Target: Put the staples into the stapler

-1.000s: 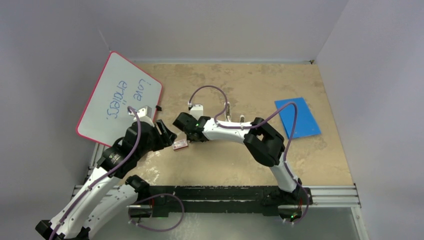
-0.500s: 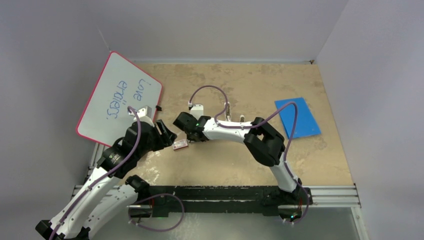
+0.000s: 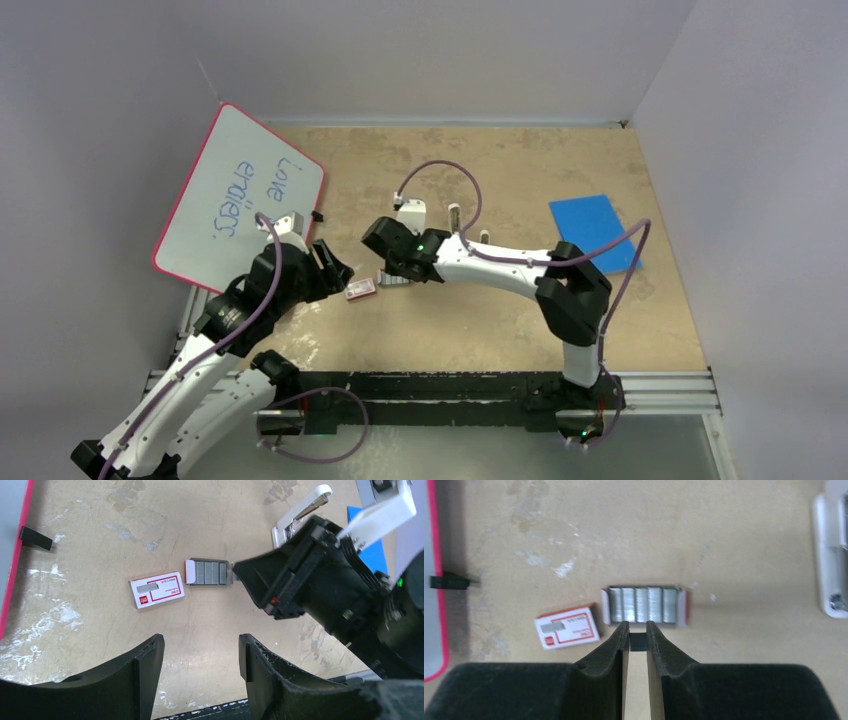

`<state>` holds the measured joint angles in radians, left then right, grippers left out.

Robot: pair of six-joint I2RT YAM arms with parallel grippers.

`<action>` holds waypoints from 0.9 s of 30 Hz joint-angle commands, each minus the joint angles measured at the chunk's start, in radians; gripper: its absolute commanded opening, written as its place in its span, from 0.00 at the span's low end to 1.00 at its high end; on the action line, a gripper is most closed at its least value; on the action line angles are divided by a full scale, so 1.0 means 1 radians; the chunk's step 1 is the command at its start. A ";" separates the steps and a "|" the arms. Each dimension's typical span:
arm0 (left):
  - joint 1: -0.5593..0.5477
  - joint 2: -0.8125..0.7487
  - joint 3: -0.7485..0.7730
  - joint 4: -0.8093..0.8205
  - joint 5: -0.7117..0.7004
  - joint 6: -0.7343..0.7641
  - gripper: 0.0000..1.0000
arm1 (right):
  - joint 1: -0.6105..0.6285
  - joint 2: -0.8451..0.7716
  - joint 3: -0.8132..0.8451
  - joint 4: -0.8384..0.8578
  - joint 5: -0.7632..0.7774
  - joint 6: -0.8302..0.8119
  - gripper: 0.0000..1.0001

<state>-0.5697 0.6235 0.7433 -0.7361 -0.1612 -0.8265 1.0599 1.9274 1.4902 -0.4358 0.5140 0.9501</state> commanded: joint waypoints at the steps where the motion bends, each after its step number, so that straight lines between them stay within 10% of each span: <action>1: 0.004 0.000 -0.002 0.016 -0.002 0.010 0.56 | -0.002 -0.110 -0.123 -0.045 0.046 0.059 0.20; 27: 0.005 0.105 0.005 0.087 0.032 0.035 0.56 | 0.028 -0.300 -0.578 -0.002 -0.069 0.149 0.28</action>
<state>-0.5697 0.7124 0.7258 -0.7021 -0.1368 -0.8173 1.0813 1.6299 0.9119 -0.4343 0.4389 1.0668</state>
